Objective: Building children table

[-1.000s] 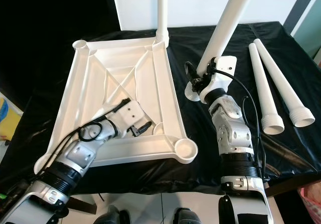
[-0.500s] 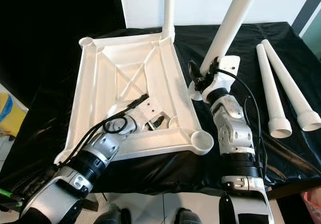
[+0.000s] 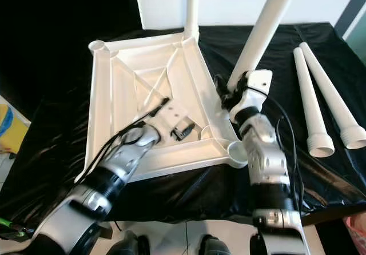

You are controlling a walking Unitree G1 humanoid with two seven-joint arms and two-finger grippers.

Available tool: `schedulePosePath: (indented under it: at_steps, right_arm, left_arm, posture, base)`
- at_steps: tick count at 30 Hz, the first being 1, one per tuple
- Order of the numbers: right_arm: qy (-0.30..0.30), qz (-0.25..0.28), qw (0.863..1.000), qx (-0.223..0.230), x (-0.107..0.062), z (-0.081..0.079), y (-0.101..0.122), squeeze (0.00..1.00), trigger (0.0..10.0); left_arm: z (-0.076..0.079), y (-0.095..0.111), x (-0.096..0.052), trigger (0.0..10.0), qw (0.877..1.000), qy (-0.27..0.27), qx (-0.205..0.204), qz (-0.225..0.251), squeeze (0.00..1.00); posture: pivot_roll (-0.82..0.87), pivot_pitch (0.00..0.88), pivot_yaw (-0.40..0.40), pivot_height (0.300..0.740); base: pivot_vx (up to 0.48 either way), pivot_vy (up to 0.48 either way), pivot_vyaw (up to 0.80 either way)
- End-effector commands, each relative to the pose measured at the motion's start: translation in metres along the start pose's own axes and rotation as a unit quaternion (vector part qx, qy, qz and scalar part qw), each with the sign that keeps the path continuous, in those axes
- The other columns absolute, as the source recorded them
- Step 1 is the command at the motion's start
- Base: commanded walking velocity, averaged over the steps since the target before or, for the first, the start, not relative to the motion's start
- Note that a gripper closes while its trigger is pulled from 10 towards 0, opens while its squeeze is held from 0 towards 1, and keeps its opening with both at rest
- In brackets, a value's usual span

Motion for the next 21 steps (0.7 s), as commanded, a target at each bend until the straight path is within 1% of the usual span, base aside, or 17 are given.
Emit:
schedulePosePath:
  at_steps: [1,2,3,5,6,8,9,10,11,14,16,17,19,21]
  right_arm:
    - [0.007,0.019,1.000,-0.003,-0.002,-0.008,0.007,0.00,10.0]
    - [0.004,0.021,1.000,0.000,-0.004,-0.009,0.006,0.00,10.0]
    - [0.004,0.021,1.000,0.000,-0.004,-0.009,0.006,0.00,10.0]
    - [-0.005,0.029,1.000,-0.001,-0.011,-0.009,0.006,0.00,10.0]
    - [-0.005,0.029,1.000,-0.001,-0.011,-0.009,0.006,0.00,10.0]
    - [-0.016,0.038,0.999,-0.004,-0.018,-0.009,0.007,0.00,10.0]
    - [-0.016,0.038,0.999,-0.004,-0.018,-0.009,0.007,0.00,10.0]
    - [-0.020,0.042,0.999,-0.006,-0.021,-0.009,0.008,0.00,10.0]
    - [-0.020,0.042,0.999,-0.006,-0.021,-0.009,0.008,0.00,10.0]
    - [-0.050,0.049,0.997,-0.023,-0.037,-0.003,0.008,0.00,10.0]
    - [-0.070,0.048,0.996,-0.034,-0.046,0.002,0.007,0.00,10.0]
    - [-0.070,0.048,0.996,-0.034,-0.046,0.002,0.007,0.00,10.0]
    - [-0.079,0.046,0.995,-0.042,-0.052,0.004,0.006,0.00,10.0]
    - [-0.083,0.041,0.994,-0.049,-0.058,0.005,0.005,0.00,10.0]
  left_arm:
    - [0.002,0.009,-0.006,10.0,0.999,-0.017,-0.009,0.033,0.00]
    - [0.004,0.010,-0.013,10.0,0.999,-0.030,-0.011,0.044,0.00]
    - [0.004,0.010,-0.013,10.0,0.999,-0.030,-0.011,0.044,0.00]
    - [0.008,0.008,-0.027,10.0,0.997,-0.058,-0.023,0.055,0.00]
    - [0.008,0.008,-0.027,10.0,0.997,-0.058,-0.023,0.055,0.00]
    - [0.013,0.005,-0.039,10.0,0.994,-0.082,-0.031,0.062,0.00]
    - [0.013,0.005,-0.039,10.0,0.994,-0.082,-0.031,0.062,0.00]
    - [0.015,0.005,-0.045,10.0,0.993,-0.092,-0.038,0.065,0.00]
    - [0.015,0.005,-0.045,10.0,0.993,-0.092,-0.038,0.065,0.00]
    - [0.026,0.009,-0.062,10.0,0.986,-0.128,-0.074,0.078,0.00]
    - [0.032,0.012,-0.071,10.0,0.982,-0.145,-0.077,0.088,0.00]
    - [0.032,0.012,-0.071,10.0,0.982,-0.145,-0.077,0.088,0.00]
    - [0.036,0.013,-0.078,10.0,0.981,-0.156,-0.077,0.091,0.00]
    - [0.036,0.013,-0.080,10.0,0.981,-0.158,-0.075,0.089,0.00]
  posture:
    - [-0.06,0.133,0.058,0.740]
    - [-0.05,0.135,0.056,0.740]
    - [-0.05,0.135,0.056,0.740]
    - [-0.05,0.139,0.048,0.740]
    - [-0.05,0.139,0.048,0.740]
    - [-0.05,0.140,0.041,0.740]
    - [-0.05,0.140,0.041,0.740]
    - [-0.05,0.141,0.039,0.740]
    - [-0.05,0.141,0.039,0.740]
    - [-0.05,0.144,0.024,0.740]
    - [-0.05,0.145,0.019,0.740]
    - [-0.05,0.145,0.019,0.740]
    - [-0.06,0.148,0.015,0.740]
    - [-0.06,0.148,0.015,0.740]
  base:
    - [0.000,0.000,0.00]
    - [0.000,0.000,0.00]
    - [0.000,0.000,0.00]
    - [0.000,0.000,0.00]
    - [0.000,0.000,0.00]
    - [0.000,0.000,0.00]
    - [0.000,0.000,0.00]
    - [0.000,0.000,0.00]
    - [0.000,0.000,0.00]
    - [0.000,0.000,0.00]
    - [0.000,0.000,0.00]
    - [0.000,0.000,0.00]
    - [0.000,0.000,0.00]
    - [0.000,0.000,0.00]
Point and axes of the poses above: a point about 5 cm out from each wrist's last joint towards the gripper, its own x axis pointing out of the wrist towards the gripper, its own y axis along the axis of the wrist's last joint, z = x × y, the point moved 5 cm from there along x, pointing out of the wrist towards the gripper, and after that the axes turned 4 degrees about x, right-handed, at the moved point
